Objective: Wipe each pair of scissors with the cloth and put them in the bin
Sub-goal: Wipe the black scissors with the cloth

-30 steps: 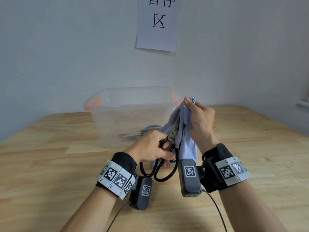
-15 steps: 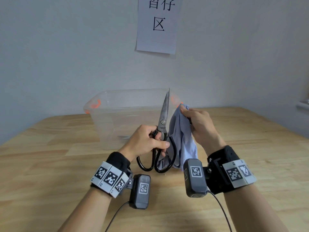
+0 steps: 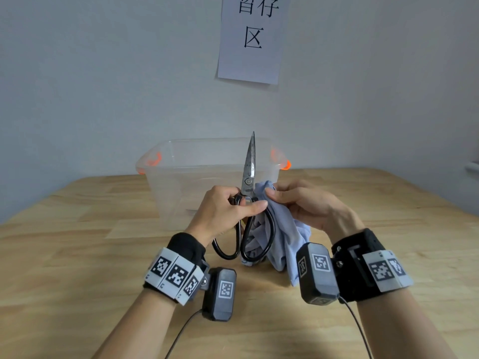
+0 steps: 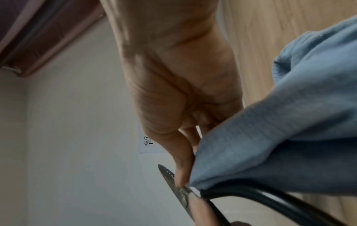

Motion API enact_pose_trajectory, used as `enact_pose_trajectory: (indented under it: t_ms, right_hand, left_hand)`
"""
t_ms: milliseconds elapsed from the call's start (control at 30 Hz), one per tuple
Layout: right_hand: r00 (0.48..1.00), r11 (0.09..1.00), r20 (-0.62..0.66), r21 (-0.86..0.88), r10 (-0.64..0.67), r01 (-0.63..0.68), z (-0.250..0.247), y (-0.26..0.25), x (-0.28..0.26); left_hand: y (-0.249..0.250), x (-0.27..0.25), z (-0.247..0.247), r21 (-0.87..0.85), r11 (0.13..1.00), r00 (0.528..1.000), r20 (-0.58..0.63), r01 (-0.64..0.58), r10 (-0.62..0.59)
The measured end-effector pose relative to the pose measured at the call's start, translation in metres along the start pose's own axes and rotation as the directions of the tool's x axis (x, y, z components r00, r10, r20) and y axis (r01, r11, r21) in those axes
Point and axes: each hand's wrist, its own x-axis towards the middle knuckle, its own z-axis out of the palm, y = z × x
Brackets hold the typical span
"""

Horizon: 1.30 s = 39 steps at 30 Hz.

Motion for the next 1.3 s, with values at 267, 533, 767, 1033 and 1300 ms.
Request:
enact_pose_trajectory:
  t_ms: [267,533,767,1033,1300]
  right_hand:
    - [0.999,0.977,0.044,0.215,-0.007,-0.003,0.001,0.007,0.006]
    - [0.996,0.967,0.085,0.254,-0.041,0.018,-0.003,0.006,0.006]
    - [0.967,0.888,-0.143,0.388,-0.209,0.249,0.003,0.004,0.011]
    - [0.960,0.854,-0.093,0.438,-0.265,0.279,0.004,0.014,0.015]
    - [0.954,0.865,-0.089,0.406,-0.285,0.296,0.008,0.014,0.014]
  left_hand:
    - [0.002,0.006,-0.004,0.338,0.941,0.999,0.052,-0.020,0.002]
    - [0.006,0.004,0.007,-0.097,0.984,0.979,0.155,0.146,-0.130]
    - [0.016,-0.003,0.009,-0.058,0.988,0.967,0.223,0.140,-0.124]
    - [0.026,-0.011,0.022,-0.238,0.911,0.915,0.310,0.337,-0.257]
    - [0.029,-0.013,0.029,-0.322,0.836,0.872,0.369,0.444,-0.321]
